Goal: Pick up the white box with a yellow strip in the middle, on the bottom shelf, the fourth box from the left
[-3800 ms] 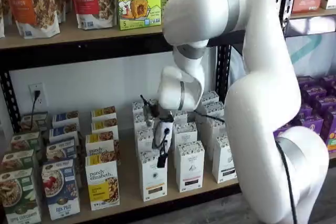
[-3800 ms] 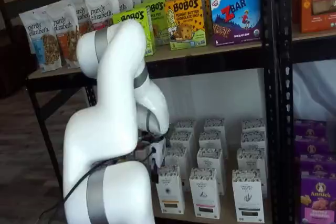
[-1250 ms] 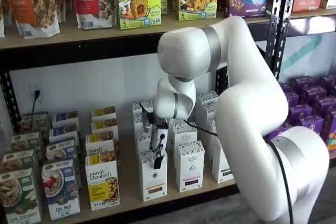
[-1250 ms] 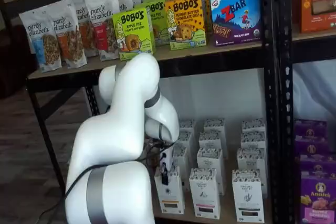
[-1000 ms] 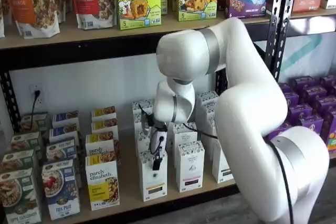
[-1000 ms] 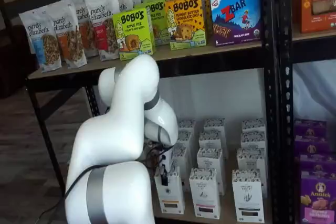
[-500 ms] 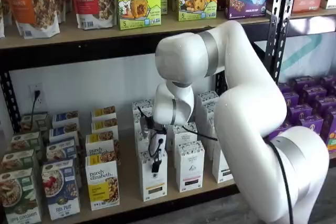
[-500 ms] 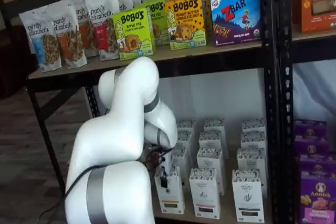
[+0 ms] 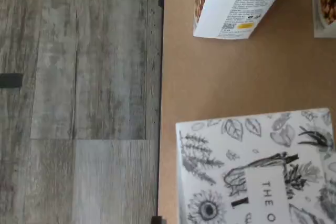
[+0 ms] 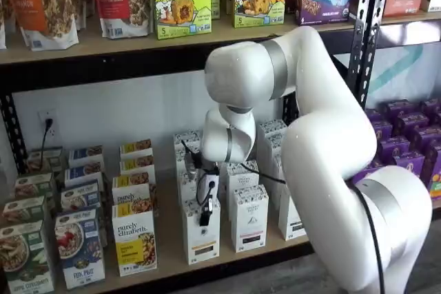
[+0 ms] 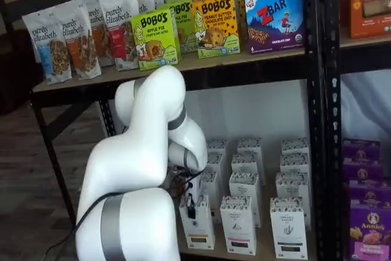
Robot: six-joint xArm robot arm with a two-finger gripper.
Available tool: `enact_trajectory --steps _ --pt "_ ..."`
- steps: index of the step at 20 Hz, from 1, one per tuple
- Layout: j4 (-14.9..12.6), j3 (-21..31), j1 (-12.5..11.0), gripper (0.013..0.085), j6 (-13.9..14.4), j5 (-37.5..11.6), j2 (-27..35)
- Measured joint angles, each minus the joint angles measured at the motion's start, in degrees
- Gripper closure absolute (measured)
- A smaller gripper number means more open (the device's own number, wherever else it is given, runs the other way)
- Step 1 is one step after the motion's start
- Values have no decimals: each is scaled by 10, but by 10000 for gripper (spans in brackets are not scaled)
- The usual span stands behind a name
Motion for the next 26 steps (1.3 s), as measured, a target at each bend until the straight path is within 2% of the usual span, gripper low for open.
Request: enact_trajectory --steps 2,3,4,6,8,9,20,26 --pt "1 2 -1 290 -2 -1 -1" --pt "2 3 -1 330 -3 -1 -2" --pt "3 4 -2 330 -4 -1 -3" --pt "7 5 -3 410 -9 0 -5" --pt "10 6 -3 410 -12 2 -6" --pt "12 6 -4 450 -14 4 -7" --pt "22 42 -5 450 -25 3 -38" --pt "-7 76 -1 450 3 24 -67"
